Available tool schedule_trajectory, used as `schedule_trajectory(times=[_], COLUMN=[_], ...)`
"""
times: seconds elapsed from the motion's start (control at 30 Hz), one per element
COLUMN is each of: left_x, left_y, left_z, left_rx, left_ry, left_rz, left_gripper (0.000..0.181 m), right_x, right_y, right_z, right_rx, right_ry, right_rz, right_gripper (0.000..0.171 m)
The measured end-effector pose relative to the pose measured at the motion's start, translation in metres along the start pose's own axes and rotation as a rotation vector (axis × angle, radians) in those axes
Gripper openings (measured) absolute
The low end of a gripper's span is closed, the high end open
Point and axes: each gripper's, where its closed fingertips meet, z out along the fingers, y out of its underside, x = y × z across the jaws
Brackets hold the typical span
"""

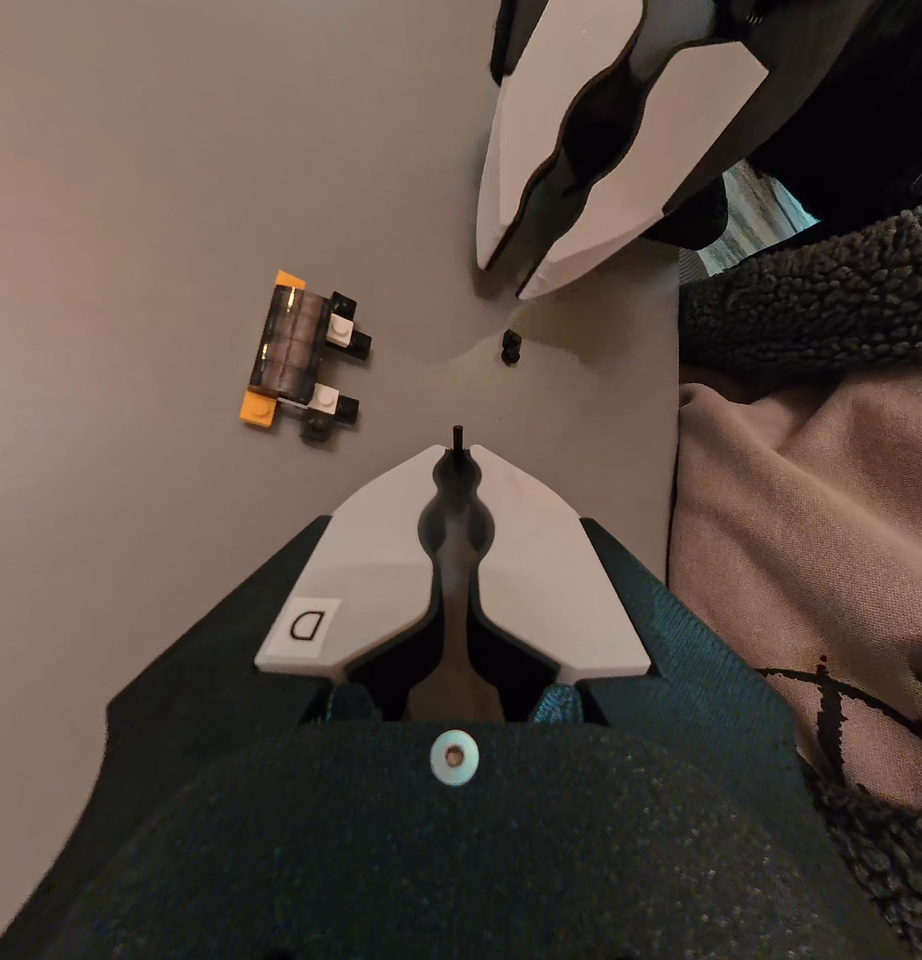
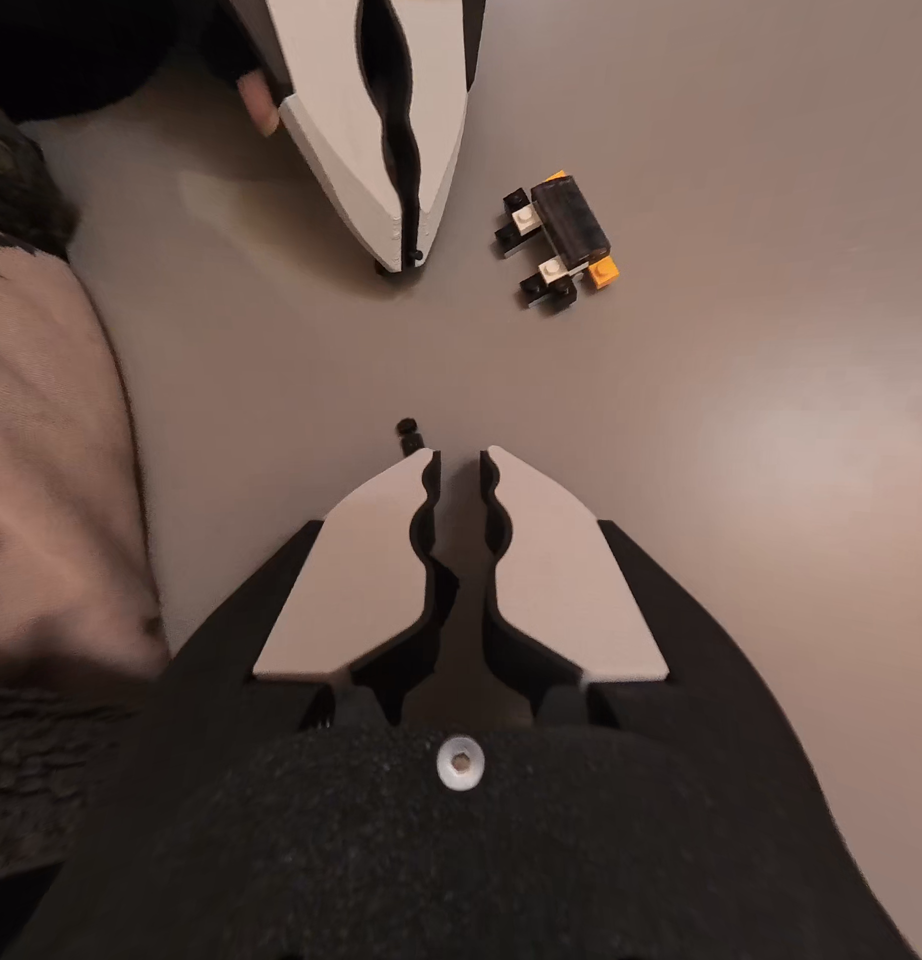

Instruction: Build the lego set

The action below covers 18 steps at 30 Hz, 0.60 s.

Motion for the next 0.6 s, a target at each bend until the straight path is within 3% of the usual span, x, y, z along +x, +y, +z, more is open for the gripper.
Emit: schedule_trajectory(times=[0.03,0.37,0.6], left_x=[0.0,0.003,0.004], left_y=[0.0,0.0,0.0], left_z=[0.0,0.003,0.004], left_rx=[0.001,-0.001,-0.003], left_ry=[0.0,0.007,0.005], left_rz=[0.0,0.007,0.013], left_gripper=[0.002,0.002,0.002], right_x=[0.0,-0.02,-0.018], right_y=[0.0,0.015,0.004], right_z=[-0.002,0.001,0.012], right_rx=[0.009,-0.032,-0.048], right_ry=[0.018,0.113,0.1], right_rz=[-0.033,-0.424,-0.471], right_gripper=[0.014,0.013,0.013])
